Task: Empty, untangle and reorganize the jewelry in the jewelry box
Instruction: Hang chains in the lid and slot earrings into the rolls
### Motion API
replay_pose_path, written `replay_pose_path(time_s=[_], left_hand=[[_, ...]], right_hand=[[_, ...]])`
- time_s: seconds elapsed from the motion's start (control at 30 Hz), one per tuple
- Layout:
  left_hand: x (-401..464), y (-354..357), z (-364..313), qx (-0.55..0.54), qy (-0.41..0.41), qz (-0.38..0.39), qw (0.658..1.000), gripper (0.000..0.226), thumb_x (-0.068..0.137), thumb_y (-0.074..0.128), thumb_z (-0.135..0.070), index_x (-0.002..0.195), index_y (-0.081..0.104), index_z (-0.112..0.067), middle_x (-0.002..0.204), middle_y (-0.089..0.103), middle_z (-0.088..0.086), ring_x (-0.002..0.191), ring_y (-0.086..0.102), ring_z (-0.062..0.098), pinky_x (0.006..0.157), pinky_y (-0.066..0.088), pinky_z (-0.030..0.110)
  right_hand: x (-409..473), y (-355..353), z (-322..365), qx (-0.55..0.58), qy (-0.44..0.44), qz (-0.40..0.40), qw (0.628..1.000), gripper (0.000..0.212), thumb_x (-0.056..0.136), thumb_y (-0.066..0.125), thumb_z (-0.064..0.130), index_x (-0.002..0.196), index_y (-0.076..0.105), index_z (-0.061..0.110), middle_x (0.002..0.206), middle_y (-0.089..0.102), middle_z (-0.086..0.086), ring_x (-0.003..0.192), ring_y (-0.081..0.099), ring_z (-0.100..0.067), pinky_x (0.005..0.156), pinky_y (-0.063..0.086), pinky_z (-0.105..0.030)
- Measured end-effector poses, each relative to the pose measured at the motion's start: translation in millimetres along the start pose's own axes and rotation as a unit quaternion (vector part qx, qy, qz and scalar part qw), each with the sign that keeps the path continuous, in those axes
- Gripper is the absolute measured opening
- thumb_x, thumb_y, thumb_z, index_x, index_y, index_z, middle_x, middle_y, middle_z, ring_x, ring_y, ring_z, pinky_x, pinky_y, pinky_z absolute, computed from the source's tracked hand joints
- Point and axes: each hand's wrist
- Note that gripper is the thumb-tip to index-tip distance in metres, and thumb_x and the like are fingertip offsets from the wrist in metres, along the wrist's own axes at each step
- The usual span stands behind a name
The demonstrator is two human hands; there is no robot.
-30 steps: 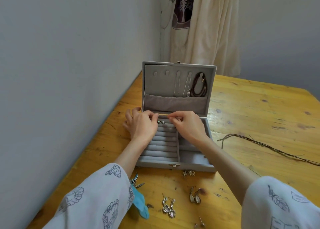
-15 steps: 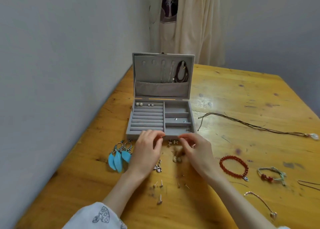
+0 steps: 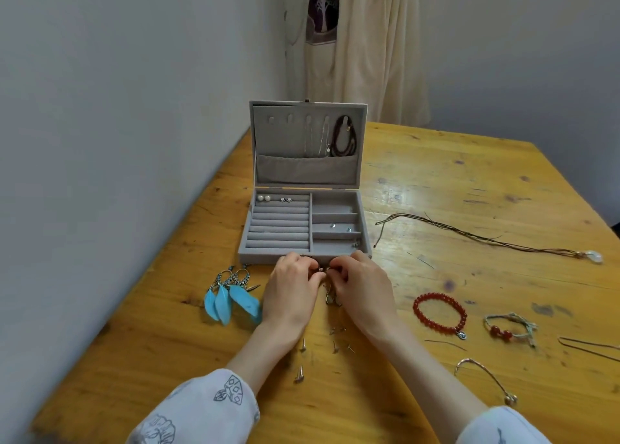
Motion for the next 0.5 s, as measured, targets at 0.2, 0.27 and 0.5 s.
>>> replay_pose_path(time_s=[0.2,0.27,0.5], left_hand=[[2.4,-13.5,3.1,-0.023,0.008,0.013,1.000,0.021,0.090,0.055,-0.021,0.107,0.066,-0.015,0.103,0.065,-0.001,0.094,0.054,0.007,0.079,0.042,0.012],[6.7,-25.6,5.9,-0.053,-0.002,0.010,0.999,0.017,0.088,0.057,-0.017,0.101,0.068,-0.014,0.094,0.067,-0.003,0.082,0.054,0.003,0.067,0.038,0.003],[38.9,-68.4,21.9,-0.146,-0.060,-0.008,0.987,0.011,0.083,0.062,-0.010,0.086,0.068,-0.019,0.079,0.063,-0.011,0.074,0.057,-0.001,0.061,0.040,-0.001]], right_hand=[[-0.9,-5.0,0.6,0.027,0.020,-0.006,0.999,0.016,0.089,0.057,0.023,0.095,0.068,0.014,0.086,0.053,0.005,0.074,0.052,-0.012,0.066,0.039,-0.021],[-0.5,-10.3,0.8,0.084,0.029,-0.009,0.996,0.012,0.087,0.060,0.020,0.092,0.067,0.012,0.084,0.052,0.007,0.074,0.053,-0.009,0.069,0.044,-0.020],[29.0,-24.2,17.8,0.242,0.075,0.013,0.967,0.007,0.083,0.064,0.015,0.086,0.060,0.019,0.079,0.062,0.007,0.076,0.060,-0.004,0.063,0.046,-0.007]])
Point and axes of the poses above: each hand's wrist, its own x-axis towards the middle knuckle, its own y-axis out of the palm, z = x × y
